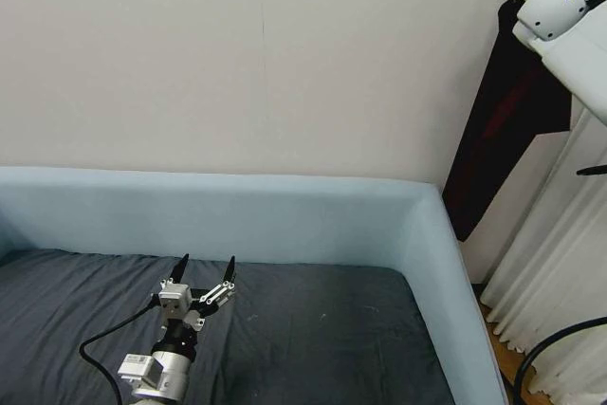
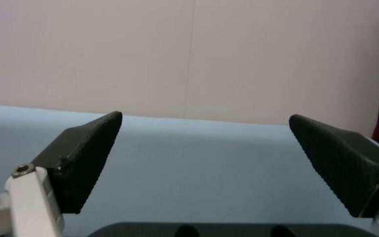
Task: Pick up the clothes from the sofa and hang them on the clothes hanger.
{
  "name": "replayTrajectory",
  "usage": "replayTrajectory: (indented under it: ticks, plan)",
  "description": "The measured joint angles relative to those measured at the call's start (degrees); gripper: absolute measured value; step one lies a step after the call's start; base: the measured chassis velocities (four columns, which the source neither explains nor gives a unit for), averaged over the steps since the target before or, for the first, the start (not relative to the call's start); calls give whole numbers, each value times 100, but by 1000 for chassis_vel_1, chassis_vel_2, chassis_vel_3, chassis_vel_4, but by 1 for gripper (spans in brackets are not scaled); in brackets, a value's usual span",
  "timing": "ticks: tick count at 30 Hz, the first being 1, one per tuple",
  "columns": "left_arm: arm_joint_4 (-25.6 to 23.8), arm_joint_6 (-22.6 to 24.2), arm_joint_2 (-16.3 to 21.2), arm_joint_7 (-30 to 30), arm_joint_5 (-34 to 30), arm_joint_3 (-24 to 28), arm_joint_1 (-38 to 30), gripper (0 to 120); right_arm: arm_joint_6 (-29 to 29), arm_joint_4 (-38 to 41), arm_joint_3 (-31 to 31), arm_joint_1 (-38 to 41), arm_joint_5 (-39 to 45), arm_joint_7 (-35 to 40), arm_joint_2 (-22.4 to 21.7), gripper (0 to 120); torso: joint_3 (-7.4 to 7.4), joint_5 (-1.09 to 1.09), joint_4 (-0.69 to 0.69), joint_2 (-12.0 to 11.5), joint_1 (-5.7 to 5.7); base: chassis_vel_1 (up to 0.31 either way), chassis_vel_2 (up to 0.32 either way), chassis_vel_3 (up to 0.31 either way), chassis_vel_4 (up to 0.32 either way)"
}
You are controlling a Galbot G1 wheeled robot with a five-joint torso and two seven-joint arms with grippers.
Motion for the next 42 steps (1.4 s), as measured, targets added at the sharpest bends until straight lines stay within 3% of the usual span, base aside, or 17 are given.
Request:
replayTrajectory:
  ticks: [11,20,24,27,28,42]
  plan:
    - [0,0,0,0,0,0,0,100,-259,-210,757,-312,935,856,173,7,0,0,0,0,0,0,0,0,0]
    - [0,0,0,0,0,0,0,100,-101,-244,796,-385,869,774,221,6,-1,0,-3,0,0,0,0,0,0]
    - [0,0,0,0,0,0,0,100,83,-113,821,-458,823,757,167,15,0,0,0,0,0,0,0,0,0]
    - [0,0,0,0,0,0,0,100,324,314,843,-559,885,724,-56,32,1,1,0,0,0,0,0,0,0]
    - [0,0,0,0,0,0,0,100,324,314,843,-559,885,724,-56,32,1,1,0,0,0,0,0,0,0]
    - [0,1,0,0,0,0,0,100,158,3404,979,-834,1812,925,-1508,84,0,1,0,0,0,0,0,0,0]
